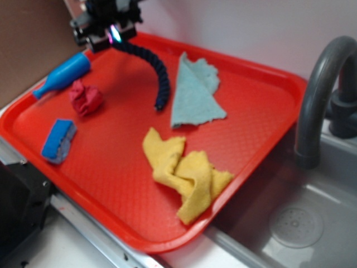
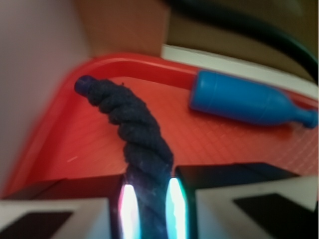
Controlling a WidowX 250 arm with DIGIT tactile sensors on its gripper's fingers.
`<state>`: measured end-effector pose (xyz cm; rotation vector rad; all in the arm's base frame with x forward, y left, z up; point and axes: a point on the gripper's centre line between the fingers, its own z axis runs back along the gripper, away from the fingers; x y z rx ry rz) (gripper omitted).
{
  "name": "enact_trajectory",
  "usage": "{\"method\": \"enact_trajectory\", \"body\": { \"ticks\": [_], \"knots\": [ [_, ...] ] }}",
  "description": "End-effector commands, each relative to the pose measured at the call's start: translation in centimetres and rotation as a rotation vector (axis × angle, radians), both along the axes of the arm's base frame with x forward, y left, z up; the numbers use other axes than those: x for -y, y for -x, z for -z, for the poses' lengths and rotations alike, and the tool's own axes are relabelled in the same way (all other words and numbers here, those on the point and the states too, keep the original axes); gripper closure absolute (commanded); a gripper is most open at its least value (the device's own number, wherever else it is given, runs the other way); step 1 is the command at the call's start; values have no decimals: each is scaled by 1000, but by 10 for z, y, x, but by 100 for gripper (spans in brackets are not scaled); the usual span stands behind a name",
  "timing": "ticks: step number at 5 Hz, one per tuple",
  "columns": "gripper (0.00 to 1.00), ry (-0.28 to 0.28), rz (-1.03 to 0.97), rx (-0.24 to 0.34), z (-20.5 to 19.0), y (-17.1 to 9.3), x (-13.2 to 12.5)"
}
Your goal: Grab the blue rope.
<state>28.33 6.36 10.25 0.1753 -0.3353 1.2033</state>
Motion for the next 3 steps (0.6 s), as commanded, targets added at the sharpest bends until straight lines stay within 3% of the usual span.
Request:
{"method": "enact_trajectory", "body": {
  "ticks": [1,2,3],
  "knots": [
    [100,259,475,76,-112,16,43],
    [100,396,722,82,-145,45,81],
    [100,428,911,70,-167,69,84]
  ]
}}
